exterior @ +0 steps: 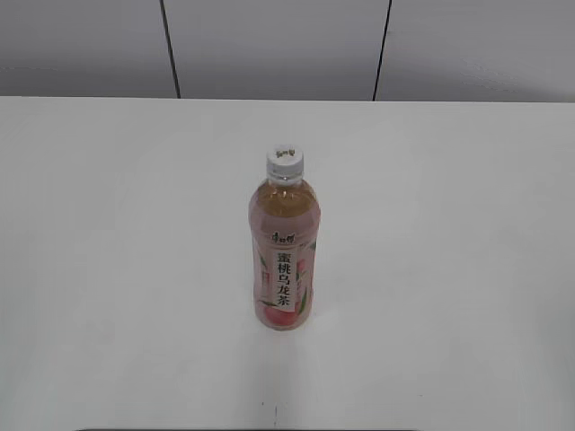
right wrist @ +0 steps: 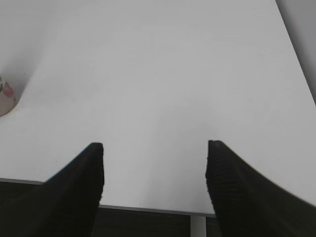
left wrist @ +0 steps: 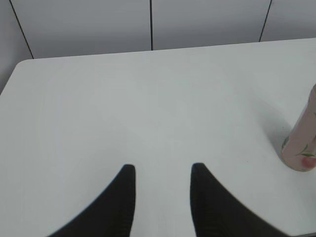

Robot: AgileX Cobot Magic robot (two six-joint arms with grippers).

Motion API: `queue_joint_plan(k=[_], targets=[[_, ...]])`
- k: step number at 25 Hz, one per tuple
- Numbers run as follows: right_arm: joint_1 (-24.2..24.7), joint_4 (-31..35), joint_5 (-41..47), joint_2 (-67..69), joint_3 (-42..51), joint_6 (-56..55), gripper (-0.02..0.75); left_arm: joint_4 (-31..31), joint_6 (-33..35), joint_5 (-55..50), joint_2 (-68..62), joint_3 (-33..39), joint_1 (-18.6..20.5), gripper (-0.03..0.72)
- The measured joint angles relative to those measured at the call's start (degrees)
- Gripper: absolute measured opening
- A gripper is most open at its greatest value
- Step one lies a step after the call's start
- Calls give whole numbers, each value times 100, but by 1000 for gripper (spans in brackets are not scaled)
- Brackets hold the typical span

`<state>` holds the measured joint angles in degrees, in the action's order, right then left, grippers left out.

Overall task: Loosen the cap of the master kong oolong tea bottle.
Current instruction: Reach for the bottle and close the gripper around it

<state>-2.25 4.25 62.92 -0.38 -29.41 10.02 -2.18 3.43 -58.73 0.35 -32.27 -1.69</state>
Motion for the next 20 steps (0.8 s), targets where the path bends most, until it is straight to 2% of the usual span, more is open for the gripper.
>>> queue_joint_plan(k=[20], targets=[[0, 0, 0, 0, 0, 0, 491, 0, 0, 0, 0, 0, 0, 238]])
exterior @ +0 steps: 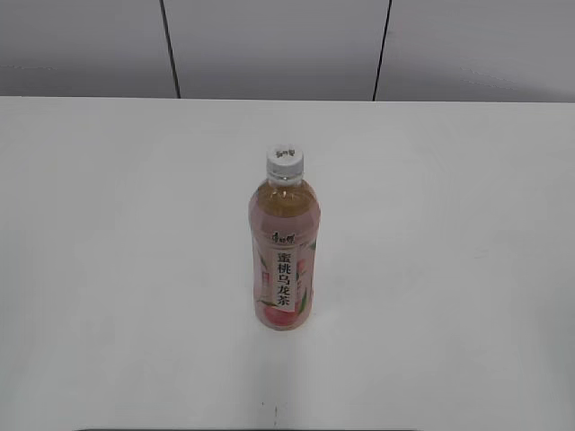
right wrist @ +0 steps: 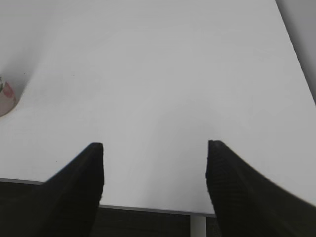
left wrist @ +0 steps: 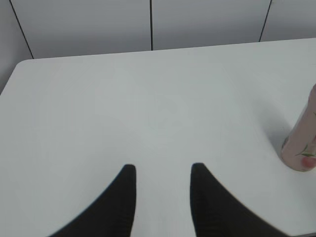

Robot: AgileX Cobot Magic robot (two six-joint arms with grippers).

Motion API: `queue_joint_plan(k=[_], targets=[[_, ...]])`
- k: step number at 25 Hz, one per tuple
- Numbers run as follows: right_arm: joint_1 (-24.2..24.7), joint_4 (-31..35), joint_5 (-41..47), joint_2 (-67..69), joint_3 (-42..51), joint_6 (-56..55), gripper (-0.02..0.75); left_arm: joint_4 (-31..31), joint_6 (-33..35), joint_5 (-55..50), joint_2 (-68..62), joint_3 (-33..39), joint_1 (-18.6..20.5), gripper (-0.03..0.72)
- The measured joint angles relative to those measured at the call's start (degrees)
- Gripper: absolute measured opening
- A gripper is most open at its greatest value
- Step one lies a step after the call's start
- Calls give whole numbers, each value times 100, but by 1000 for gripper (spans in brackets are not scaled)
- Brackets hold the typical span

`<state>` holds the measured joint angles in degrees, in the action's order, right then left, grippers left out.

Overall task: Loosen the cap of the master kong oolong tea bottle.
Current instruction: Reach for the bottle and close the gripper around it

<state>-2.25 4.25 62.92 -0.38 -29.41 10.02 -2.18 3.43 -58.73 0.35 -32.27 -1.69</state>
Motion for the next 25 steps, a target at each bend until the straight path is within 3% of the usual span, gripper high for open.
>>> queue_joint_plan(k=[25], targets=[[0, 0, 0, 0, 0, 0, 491, -129, 0, 220, 0, -52, 0, 260]])
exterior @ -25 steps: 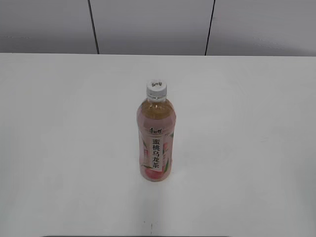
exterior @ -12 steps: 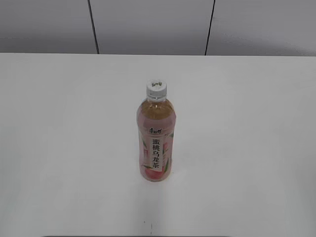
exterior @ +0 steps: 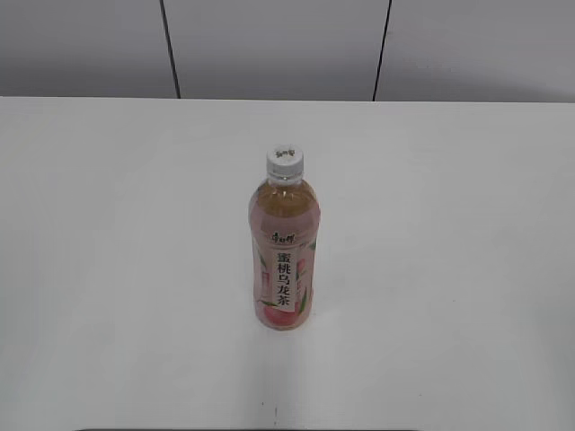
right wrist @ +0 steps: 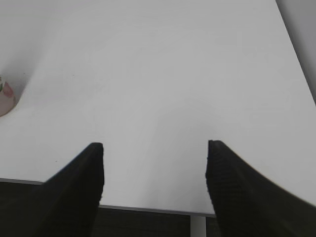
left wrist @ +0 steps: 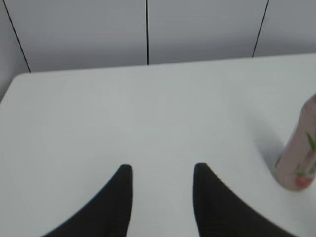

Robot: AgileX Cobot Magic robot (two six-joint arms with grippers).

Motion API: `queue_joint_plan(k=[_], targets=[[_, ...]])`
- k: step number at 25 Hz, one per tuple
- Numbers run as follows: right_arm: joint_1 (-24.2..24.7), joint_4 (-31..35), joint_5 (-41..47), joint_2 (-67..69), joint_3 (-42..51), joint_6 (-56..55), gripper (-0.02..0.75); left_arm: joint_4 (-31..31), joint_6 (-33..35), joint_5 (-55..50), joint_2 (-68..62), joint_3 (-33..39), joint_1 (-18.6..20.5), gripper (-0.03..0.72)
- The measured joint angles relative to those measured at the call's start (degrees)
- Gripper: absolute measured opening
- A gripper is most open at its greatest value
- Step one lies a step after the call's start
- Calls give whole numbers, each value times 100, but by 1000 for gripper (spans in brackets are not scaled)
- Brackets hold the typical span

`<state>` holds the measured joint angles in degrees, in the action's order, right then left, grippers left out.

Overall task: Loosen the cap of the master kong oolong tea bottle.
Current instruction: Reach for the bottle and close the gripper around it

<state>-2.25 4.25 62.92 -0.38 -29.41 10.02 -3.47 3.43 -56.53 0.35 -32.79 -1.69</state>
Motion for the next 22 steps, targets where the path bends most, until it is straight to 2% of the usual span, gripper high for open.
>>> queue_joint_plan(k=[2, 8, 12, 22], targets=[[0, 0, 0, 0, 0, 0, 491, -1, 0, 505, 4, -42, 0, 294], [0, 0, 0, 0, 0, 0, 491, -192, 0, 1817, -625, -73, 0, 480], [0, 0, 0, 0, 0, 0, 491, -507, 0, 2535, -1536, -73, 0, 507], [0, 0, 0, 0, 0, 0, 491, -602, 0, 4932, -4026, -73, 0, 511]])
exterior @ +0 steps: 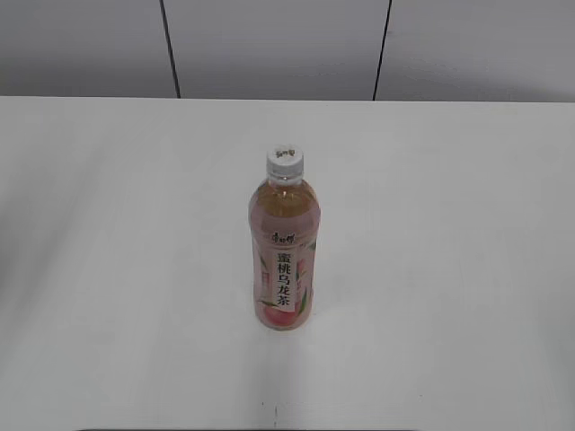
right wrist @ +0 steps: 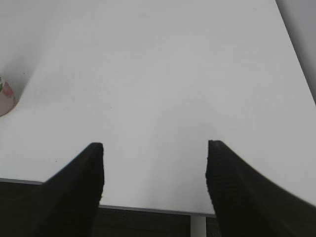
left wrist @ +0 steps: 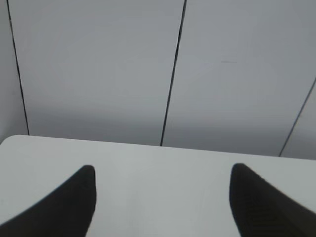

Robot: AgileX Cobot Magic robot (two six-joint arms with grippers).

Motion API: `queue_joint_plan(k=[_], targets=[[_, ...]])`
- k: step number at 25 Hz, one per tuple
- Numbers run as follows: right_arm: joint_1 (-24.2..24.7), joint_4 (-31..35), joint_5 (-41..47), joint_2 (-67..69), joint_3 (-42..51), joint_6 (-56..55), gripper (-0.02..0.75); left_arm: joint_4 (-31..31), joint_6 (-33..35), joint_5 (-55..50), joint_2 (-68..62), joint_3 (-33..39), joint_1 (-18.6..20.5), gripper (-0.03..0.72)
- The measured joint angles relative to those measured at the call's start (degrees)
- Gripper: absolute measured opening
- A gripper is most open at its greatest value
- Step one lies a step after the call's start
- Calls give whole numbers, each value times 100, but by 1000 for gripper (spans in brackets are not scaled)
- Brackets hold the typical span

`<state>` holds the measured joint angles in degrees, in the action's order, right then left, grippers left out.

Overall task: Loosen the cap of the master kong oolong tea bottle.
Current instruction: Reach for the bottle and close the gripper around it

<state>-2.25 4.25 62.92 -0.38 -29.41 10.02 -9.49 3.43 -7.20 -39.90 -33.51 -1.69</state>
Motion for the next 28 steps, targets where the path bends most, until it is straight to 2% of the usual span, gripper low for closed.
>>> queue_joint_plan(k=[4, 9, 12, 18, 22, 25, 28], targets=[[0, 0, 0, 0, 0, 0, 491, -66, 0, 983, -1067, 0, 0, 511], [0, 0, 0, 0, 0, 0, 491, -61, 0, 1605, -2007, 21, 0, 511], [0, 0, 0, 0, 0, 0, 491, -61, 0, 2346, -2578, 267, -59, 511], [0, 0, 0, 0, 0, 0, 491, -61, -54, 4475, -3543, 1058, -548, 511], [0, 0, 0, 0, 0, 0, 491, 48, -60, 5375, -4075, 1375, -892, 511], [0, 0, 0, 0, 0, 0, 491, 472, -126, 5750, -4451, 1443, -1049, 511], [0, 0, 0, 0, 0, 0, 491, 1468, -463, 6185, -4861, 1443, -1115, 511]])
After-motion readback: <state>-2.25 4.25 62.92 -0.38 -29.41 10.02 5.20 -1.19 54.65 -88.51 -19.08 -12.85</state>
